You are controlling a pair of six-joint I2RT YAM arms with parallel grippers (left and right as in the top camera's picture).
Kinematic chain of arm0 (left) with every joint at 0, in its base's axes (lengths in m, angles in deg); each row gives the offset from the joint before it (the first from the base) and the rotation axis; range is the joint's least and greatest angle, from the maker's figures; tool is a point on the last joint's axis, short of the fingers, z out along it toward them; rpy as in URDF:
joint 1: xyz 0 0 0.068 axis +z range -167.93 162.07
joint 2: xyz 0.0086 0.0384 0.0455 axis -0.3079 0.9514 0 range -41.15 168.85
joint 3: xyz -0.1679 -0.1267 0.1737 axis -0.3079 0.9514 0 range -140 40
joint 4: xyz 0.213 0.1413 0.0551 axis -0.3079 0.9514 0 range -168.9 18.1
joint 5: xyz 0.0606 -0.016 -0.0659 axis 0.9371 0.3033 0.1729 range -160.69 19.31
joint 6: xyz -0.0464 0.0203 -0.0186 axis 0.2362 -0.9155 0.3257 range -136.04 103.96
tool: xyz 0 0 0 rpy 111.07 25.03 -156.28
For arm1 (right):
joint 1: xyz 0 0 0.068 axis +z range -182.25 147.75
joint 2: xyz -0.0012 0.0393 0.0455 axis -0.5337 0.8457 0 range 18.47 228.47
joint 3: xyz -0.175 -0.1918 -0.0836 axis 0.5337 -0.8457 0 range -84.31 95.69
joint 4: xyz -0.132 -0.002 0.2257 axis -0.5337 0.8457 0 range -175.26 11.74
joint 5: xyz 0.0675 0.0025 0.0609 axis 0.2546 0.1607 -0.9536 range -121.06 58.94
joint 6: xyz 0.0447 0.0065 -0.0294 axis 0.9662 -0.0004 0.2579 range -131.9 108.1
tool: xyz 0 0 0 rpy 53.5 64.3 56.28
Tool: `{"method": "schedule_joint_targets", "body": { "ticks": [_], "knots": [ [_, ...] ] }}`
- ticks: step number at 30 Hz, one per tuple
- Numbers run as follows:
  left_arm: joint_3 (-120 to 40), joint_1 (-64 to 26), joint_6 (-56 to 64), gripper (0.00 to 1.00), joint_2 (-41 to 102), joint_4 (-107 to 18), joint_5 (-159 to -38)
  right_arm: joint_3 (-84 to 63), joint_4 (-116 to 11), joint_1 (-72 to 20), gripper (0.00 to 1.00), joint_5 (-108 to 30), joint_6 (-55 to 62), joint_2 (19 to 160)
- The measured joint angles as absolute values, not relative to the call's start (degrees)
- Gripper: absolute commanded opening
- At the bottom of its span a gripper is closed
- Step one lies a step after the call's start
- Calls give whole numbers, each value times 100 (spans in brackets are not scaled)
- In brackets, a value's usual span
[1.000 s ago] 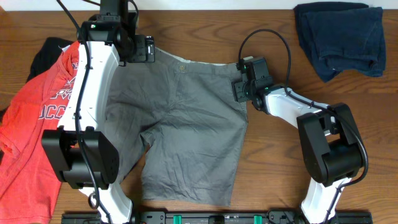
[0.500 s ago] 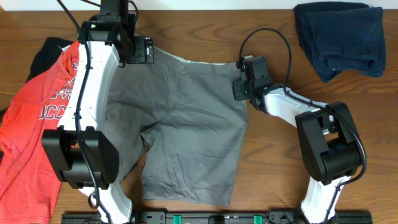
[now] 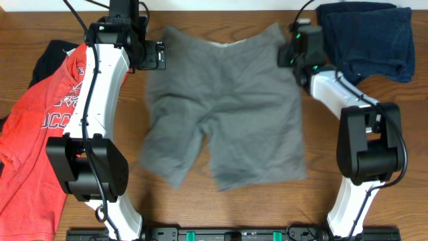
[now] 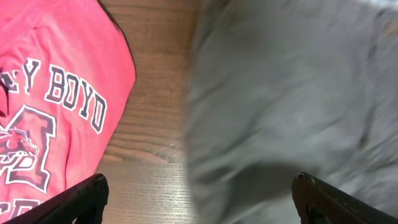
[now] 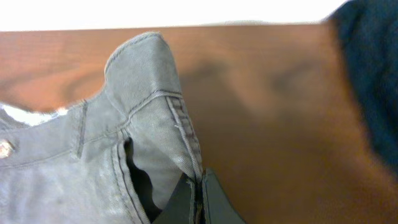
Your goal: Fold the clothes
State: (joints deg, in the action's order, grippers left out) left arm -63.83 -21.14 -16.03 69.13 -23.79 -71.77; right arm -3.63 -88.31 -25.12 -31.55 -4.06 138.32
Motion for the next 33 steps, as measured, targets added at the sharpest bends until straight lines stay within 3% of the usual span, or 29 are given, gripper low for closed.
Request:
{"method": "schedule_joint_targets", "body": {
  "ticks": [1,2,3,4,7,8,18,23,27,28,30,33],
  "knots": [
    [-6370,-2116,-1603,95,6913,-2381,-7177,-157,-8782,-2586,1,-3175,-450,13965],
    [-6350,-2116,-1603,95,6913,-2381,-7177,-28,-8741,-2621,11,-3186,-474,14064],
    [-6337,-2122,-1603,95,6913,-2379,-7177,188,-8581,-2669,34,-3210,-511,14221],
    [-6322,-2131,-1603,95,6913,-2381,-7177,324,-8450,-2693,63,-3216,-515,14341],
    [-6287,-2142,-1603,95,6913,-2383,-7177,584,-7904,-2697,93,-3310,-636,14591],
    [-6280,-2146,-1603,95,6915,-2383,-7177,625,-7659,-2697,97,-3380,-677,14626],
    [-6271,-2146,-1627,94,7477,-1609,-7785,1086,-5102,-2645,99,-4379,-1025,14280],
    [-6252,-2149,-1881,84,8015,-1113,-8397,1148,-4356,-2490,90,-4550,-1180,13972],
    [-6249,-2168,-2032,61,8275,-1032,-8843,1152,-4125,-2418,87,-4589,-1241,13937],
    [-6245,-2184,-2047,48,8314,-1039,-8959,1152,-4103,-2416,87,-4589,-1243,13937],
    [-6234,-2240,-2073,33,8336,-1061,-9157,1154,-4085,-2413,87,-4587,-1248,13937],
    [-6221,-2426,-2110,26,8336,-1177,-9374,1154,-4029,-2413,87,-4585,-1254,13937]
  ]
}}
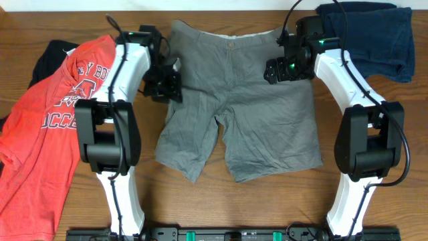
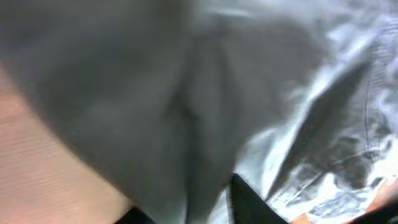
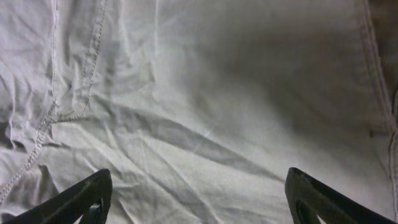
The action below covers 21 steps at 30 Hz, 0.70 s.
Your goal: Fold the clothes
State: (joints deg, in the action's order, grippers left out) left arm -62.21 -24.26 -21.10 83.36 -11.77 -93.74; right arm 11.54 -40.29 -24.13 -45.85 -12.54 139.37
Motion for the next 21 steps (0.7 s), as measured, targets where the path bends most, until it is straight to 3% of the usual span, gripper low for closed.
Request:
{"method": "schedule_joint_targets", "body": {
  "ticks": [11,18,20,21],
  "knots": [
    [-5941,-3624,-1680,13,8336,-2497,-9450,1154,-3939,-2413,86,-4582,-1256,13937],
    [-5814,-4087,-1278,14,8336,-2722,-9094,1154,-3897,-2426,88,-4585,-1259,13937],
    [-5852,-4131,-1236,17,8329,-2407,-8956,1154,-3865,-2433,88,-4582,-1259,13937],
    [-5865,-4120,-1223,24,8321,-2272,-8902,1154,-3860,-2437,89,-4585,-1259,13937]
  ]
}}
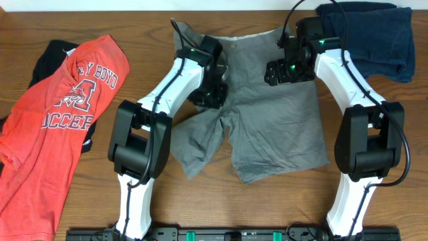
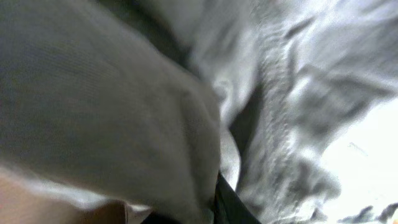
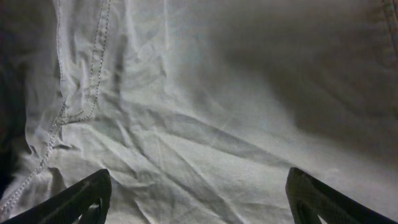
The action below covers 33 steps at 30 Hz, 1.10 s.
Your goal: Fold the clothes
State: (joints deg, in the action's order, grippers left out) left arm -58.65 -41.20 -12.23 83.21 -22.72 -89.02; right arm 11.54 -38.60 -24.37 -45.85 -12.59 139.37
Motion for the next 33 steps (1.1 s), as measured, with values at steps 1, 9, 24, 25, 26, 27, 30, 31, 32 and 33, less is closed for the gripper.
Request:
{"method": "schedule_joint_targets", "body": {
  "ticks": [1,9,24,25,26,27,30,31,32,33],
  "knots": [
    [-5884,-4081,-1192,30,8286,-2084,-8803,1154,-3860,-2440,89,-4582,-1259,13937],
    [-5948,-3165,-1262,60,7534,-877,-8229,1154,-3860,-2453,91,-4580,-1259,13937],
    [-4105,-2612,-2235,60,7473,-1441,-8865,1154,-3873,-2453,92,-4578,-1259,13937],
    [-4033,-2632,-2261,61,7473,-1496,-8891,1154,-3876,-2453,92,-4578,-1259,13937],
    [-3941,-2636,-2342,61,7473,-1553,-8969,1154,-3871,-2453,92,-4578,-1259,13937],
    [-3871,-2636,-2397,61,7473,-1581,-9037,1154,-3873,-2453,92,-4578,-1259,13937],
    [-3694,-2632,-2644,63,7473,-1638,-9407,1154,-3876,-2453,92,-4578,-1259,13937],
    [-3648,-2636,-2707,66,7473,-1646,-9529,1154,-3873,-2453,92,-4578,-1259,13937],
    [-3611,-2643,-2755,67,7473,-1660,-9636,1154,-3876,-2453,92,-4578,-1259,13937],
    [-3572,-2660,-2790,69,7473,-1710,-9719,1154,-3873,-2453,92,-4578,-1259,13937]
  ]
}}
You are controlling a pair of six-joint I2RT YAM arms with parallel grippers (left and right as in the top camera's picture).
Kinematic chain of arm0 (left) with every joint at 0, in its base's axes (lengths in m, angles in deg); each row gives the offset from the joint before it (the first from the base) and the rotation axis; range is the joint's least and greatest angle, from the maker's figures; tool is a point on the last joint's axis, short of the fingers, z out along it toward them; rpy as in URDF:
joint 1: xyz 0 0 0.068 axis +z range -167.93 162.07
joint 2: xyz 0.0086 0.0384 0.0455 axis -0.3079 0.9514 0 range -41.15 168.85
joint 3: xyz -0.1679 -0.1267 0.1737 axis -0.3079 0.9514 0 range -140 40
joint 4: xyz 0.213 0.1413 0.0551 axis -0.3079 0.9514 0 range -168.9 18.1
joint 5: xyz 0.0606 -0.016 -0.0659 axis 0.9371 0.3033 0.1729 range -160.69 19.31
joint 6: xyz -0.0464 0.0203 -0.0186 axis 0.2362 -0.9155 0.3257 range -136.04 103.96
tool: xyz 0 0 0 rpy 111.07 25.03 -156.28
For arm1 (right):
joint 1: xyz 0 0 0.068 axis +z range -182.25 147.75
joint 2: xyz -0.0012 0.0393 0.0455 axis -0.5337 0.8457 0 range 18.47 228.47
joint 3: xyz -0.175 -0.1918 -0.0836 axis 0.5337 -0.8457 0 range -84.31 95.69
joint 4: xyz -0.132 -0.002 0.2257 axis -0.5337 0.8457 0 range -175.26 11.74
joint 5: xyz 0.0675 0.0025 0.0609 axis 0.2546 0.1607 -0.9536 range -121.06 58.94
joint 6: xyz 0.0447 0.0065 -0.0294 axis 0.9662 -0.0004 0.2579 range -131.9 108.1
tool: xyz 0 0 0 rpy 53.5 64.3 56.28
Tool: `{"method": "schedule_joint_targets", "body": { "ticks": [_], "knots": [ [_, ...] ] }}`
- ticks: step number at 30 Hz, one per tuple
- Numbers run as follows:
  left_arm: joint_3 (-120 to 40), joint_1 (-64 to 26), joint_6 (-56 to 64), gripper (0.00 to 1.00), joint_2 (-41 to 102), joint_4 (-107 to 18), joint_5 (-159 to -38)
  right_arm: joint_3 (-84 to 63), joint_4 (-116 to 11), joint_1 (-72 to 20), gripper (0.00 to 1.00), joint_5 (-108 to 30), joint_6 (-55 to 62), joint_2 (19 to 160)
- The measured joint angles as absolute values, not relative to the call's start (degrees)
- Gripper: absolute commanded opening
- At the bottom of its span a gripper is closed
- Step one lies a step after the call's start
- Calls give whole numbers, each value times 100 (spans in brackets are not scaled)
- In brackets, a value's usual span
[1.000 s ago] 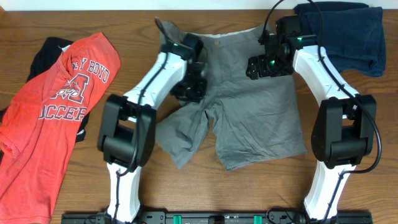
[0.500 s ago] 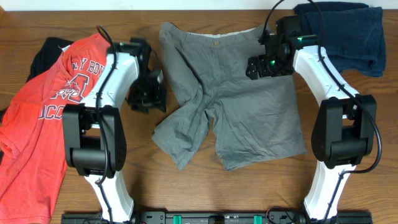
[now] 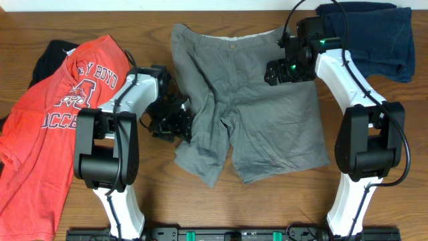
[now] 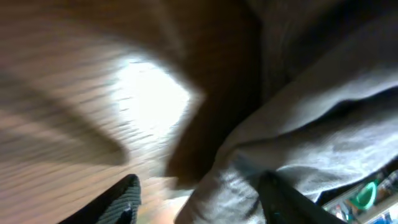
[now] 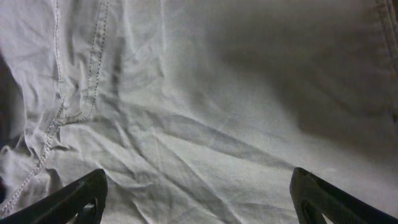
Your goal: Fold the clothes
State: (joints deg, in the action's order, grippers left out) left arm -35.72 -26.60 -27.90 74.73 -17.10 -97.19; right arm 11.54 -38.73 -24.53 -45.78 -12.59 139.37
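The grey shorts lie spread on the table, waistband at the far side and legs pointing to the near side. My left gripper sits low at the outer edge of the left leg. In the left wrist view it is open, with the grey cloth's edge bunched between and above the fingers. My right gripper hovers over the shorts' upper right part. The right wrist view shows it wide open above creased grey fabric.
A red printed T-shirt lies at the left over a black garment. A dark navy garment sits at the far right corner. Bare wooden table shows on the near side.
My left gripper was over the shorts' middle, shut on cloth drawn inward. Now it is open at the left leg's outer edge, and the shorts lie flatter. The right gripper has stayed put.
At first the right gripper was shut on the right waistband corner and the left stood open beside the left one. Then the right was open over the shorts and the left gripped their left side. The left then held cloth over the middle, and is now open at the edge.
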Motion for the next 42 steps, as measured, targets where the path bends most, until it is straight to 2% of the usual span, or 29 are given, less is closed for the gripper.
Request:
{"method": "schedule_joint_targets", "body": {
  "ticks": [6,15,16,17,21,25,30,37,42],
  "knots": [
    [-3367,-3003,-2926,75,7473,-1876,-10224,1154,-3873,-2453,92,-4578,-1259,13937],
    [-3367,-3587,-2961,75,7473,-1937,-10899,1154,-3873,-2453,92,-4578,-1259,13937],
    [-3367,-3626,-2961,69,7473,-1946,-10937,1154,-3873,-2453,92,-4578,-1259,13937],
    [-3367,-3650,-2950,59,7473,-1948,-10956,1154,-3873,-2453,92,-4578,-1259,13937],
    [-3362,-3685,-2952,7,7473,-2014,-11002,1154,-3873,-2453,92,-4578,-1259,13937],
    [-3371,-3596,-2985,6,7473,-1876,-10996,1154,-3873,-2453,92,-4578,-1259,13937],
    [-3664,-3167,-2954,6,7470,-1039,-10550,1154,-3873,-2453,92,-4578,-1259,13937],
    [-4105,-2623,-1874,6,7051,-818,-8696,1154,-3873,-2453,92,-4576,-1259,13937],
    [-4147,-2726,-1059,6,6576,-866,-7562,1154,-3876,-2453,92,-4574,-1259,13937]
  ]
}}
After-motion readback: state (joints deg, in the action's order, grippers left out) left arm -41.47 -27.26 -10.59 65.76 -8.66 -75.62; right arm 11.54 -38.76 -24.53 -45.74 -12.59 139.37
